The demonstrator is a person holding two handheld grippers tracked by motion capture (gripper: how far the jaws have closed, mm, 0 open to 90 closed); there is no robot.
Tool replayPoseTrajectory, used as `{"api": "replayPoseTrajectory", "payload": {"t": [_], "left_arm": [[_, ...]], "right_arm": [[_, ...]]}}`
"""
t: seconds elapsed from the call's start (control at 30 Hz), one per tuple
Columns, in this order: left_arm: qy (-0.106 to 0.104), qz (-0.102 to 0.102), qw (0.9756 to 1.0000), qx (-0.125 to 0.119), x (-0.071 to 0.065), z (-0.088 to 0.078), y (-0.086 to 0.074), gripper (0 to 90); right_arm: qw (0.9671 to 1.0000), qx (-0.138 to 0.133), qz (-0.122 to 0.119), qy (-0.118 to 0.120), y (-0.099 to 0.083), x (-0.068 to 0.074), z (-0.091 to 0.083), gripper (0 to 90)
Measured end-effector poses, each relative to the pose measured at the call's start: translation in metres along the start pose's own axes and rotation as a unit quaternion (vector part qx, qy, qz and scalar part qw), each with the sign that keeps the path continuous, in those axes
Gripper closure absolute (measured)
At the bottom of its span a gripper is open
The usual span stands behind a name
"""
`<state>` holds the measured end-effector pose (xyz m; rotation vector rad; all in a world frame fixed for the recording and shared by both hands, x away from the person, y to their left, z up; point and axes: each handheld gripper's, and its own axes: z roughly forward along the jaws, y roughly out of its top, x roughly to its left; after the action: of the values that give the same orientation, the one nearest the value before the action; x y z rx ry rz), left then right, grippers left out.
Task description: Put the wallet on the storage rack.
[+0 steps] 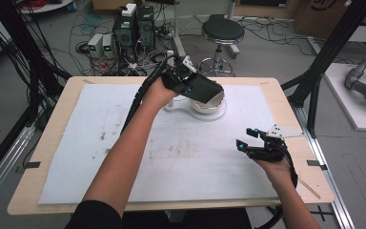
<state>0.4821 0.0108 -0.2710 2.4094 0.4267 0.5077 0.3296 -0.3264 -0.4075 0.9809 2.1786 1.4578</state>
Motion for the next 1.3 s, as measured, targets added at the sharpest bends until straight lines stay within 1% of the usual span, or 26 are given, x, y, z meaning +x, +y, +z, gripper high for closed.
{"api": "replayPoseTrajectory", "payload": {"t": [0.03, 0.13, 0.2, 0.3, 0.33, 0.4, 0.5, 0.6, 0.67, 0.7, 0.83, 0.87, 0.9, 0.93, 0.97, 1.0, 1.03, 1.13, 1.2, 1.3], "left_arm": [[0.004, 0.006, 0.9999, 0.008, 0.002, -0.003, 0.003, 75.7], [0.006, 0.005, 0.9999, 0.013, 0.003, -0.005, 0.004, 75.7], [0.009, 0.009, 0.9998, 0.017, 0.005, -0.006, 0.005, 75.7], [0.011, 0.006, 0.9997, 0.020, 0.006, -0.005, 0.007, 75.7], [0.011, 0.009, 0.9996, 0.024, 0.006, -0.005, 0.008, 75.7], [0.013, 0.010, 0.9995, 0.028, 0.006, -0.002, 0.010, 75.7], [0.010, 0.014, 0.9993, 0.033, 0.005, 0.003, 0.012, 75.7], [0.005, 0.009, 0.9992, 0.037, 0.005, 0.012, 0.013, 75.7], [0.003, 0.010, 0.9991, 0.041, 0.004, 0.019, 0.014, 75.7], [0.006, 0.011, 0.9989, 0.045, 0.004, 0.021, 0.015, 75.6], [0.011, 0.004, 0.9990, 0.043, 0.007, 0.025, 0.014, 74.6], [0.016, 0.003, 0.9988, 0.045, 0.007, 0.025, 0.014, 71.7], [0.025, 0.001, 0.9986, 0.046, 0.007, 0.027, 0.014, 71.7], [0.037, 0.003, 0.9980, 0.051, 0.007, 0.028, 0.014, 69.0], [0.054, 0.004, 0.9972, 0.052, 0.007, 0.029, 0.014, 57.2], [0.071, 0.002, 0.9961, 0.051, 0.008, 0.030, 0.014, 57.2], [0.080, -0.003, 0.9955, 0.052, 0.008, 0.030, 0.014, 52.3], [0.101, -0.013, 0.9941, 0.037, 0.009, 0.027, 0.014, 47.9], [0.112, -0.016, 0.9933, 0.023, 0.009, 0.023, 0.014, 47.1], [0.127, -0.013, 0.9918, 0.005, 0.009, 0.016, 0.015, 46.2]], "right_arm": [[1.0000, 0.000, 0.000, 0.000, 0.000, 0.000, 0.000, 29.3], [1.0000, -0.006, 0.005, 0.002, 0.000, -0.001, 0.000, 29.3], [0.9998, -0.013, 0.015, 0.004, 0.000, -0.001, -0.001, 29.2], [0.9996, -0.019, 0.019, 0.004, 0.001, -0.001, -0.002, 29.3], [0.9996, -0.019, 0.019, 0.001, 0.001, -0.002, -0.002, 29.3], [0.9997, -0.018, 0.018, 0.003, 0.001, -0.002, -0.001, 29.2], [0.9997, -0.016, 0.017, 0.003, 0.001, -0.001, -0.001, 29.3], [0.9997, -0.018, 0.016, 0.003, 0.001, -0.002, -0.001, 29.1], [0.9996, -0.020, 0.019, 0.003, 0.001, -0.002, 0.000, 28.2], [0.9996, -0.021, 0.018, 0.003, 0.001, -0.002, -0.001, 28.2], [0.9996, -0.020, 0.019, 0.005, 0.001, -0.002, 0.000, 28.1], [0.9996, -0.019, 0.017, 0.007, 0.001, -0.002, 0.000, 28.1], [0.9996, -0.019, 0.017, 0.007, 0.001, -0.002, 0.000, 28.1], [0.9996, -0.017, 0.019, 0.008, 0.001, -0.001, 0.001, 28.1], [0.9997, -0.018, 0.014, 0.009, 0.000, -0.001, 0.001, 28.1], [0.9997, -0.018, 0.014, 0.009, 0.000, -0.001, 0.001, 28.1], [0.9997, -0.016, 0.015, 0.009, 0.000, -0.001, 0.001, 28.1], [0.9997, -0.017, 0.013, 0.010, 0.001, 0.000, 0.001, 28.1], [0.9997, -0.017, 0.016, 0.011, 0.000, -0.001, 0.000, 28.1], [0.9996, -0.018, 0.018, 0.011, 0.000, -0.002, 0.001, 28.1]]}}
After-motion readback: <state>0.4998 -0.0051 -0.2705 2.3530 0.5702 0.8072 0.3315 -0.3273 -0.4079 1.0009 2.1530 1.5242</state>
